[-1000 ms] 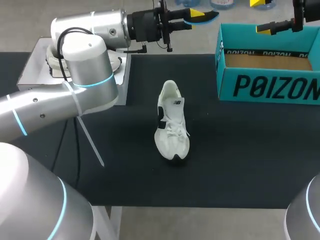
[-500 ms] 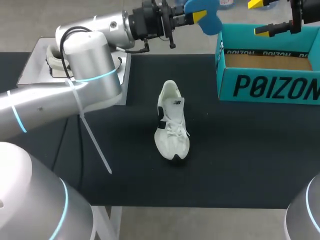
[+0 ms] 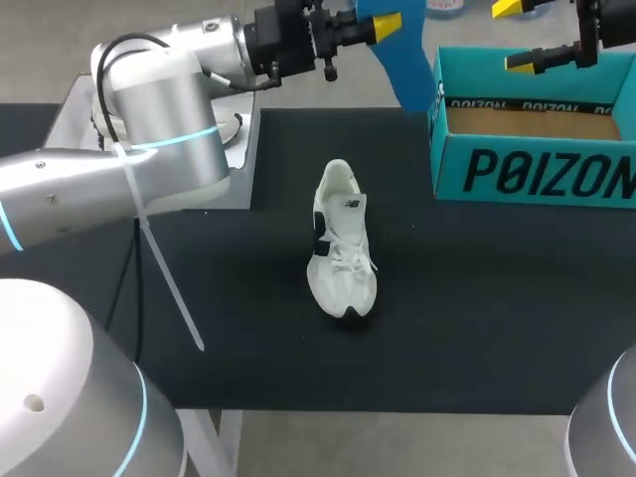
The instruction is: Take the shoe out of the shoebox, open the shoe tongue, remove and reinsert the insole, then place the shoe into the shoebox
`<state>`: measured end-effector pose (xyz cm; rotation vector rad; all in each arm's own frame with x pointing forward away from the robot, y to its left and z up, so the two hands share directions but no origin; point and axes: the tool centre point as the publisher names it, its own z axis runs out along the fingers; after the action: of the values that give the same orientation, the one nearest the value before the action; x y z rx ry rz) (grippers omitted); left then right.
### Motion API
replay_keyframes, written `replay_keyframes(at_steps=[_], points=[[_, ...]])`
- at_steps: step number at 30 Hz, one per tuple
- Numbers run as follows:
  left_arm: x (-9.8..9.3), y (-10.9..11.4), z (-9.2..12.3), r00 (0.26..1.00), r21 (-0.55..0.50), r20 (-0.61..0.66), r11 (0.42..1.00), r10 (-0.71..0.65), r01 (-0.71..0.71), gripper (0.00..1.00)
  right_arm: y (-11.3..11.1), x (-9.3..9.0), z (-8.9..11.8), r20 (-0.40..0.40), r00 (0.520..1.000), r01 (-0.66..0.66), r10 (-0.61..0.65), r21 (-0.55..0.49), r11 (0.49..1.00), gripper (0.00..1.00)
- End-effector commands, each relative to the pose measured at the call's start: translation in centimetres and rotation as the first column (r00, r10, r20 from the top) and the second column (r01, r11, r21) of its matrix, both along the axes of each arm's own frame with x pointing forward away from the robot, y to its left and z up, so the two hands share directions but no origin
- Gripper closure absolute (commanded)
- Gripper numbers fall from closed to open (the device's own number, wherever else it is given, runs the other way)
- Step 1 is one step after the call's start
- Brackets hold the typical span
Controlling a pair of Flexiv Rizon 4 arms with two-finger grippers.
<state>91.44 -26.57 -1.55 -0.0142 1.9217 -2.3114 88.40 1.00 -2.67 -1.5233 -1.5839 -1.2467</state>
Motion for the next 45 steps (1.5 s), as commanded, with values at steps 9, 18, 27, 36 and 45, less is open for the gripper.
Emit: replay_keyframes(at_steps=[9,18,27,36,45], points=[[0.0,0.2,0.0,0.778,0.02,-0.609,0.978,-0.155,0.21,1.0,0.1,0.4,0.4,0.015,1.0,-0.006,0.006,-0.026,1.0,0.0],[-0.6,0.2,-0.2,0.633,-0.04,-0.727,0.938,-0.264,0.345,1.0,0.2,0.6,0.5,0.015,1.0,-0.008,0.009,-0.031,0.999,0.0],[-0.6,0.2,-0.2,0.633,-0.04,-0.727,0.938,-0.264,0.345,1.0,0.5,0.6,0.4,0.027,0.999,-0.023,0.025,-0.074,0.997,0.0],[-0.6,0.2,-0.2,0.633,-0.04,-0.727,0.938,-0.264,0.345,1.0,-0.2,0.2,0.8,0.063,0.998,-0.004,0.015,-0.183,0.983,0.0],[-0.9,-0.4,-0.9,0.389,-0.127,-0.884,0.935,-0.257,0.33,1.0,-0.3,0.0,1.7,0.082,0.997,0.02,-0.004,-0.201,0.979,0.0]])
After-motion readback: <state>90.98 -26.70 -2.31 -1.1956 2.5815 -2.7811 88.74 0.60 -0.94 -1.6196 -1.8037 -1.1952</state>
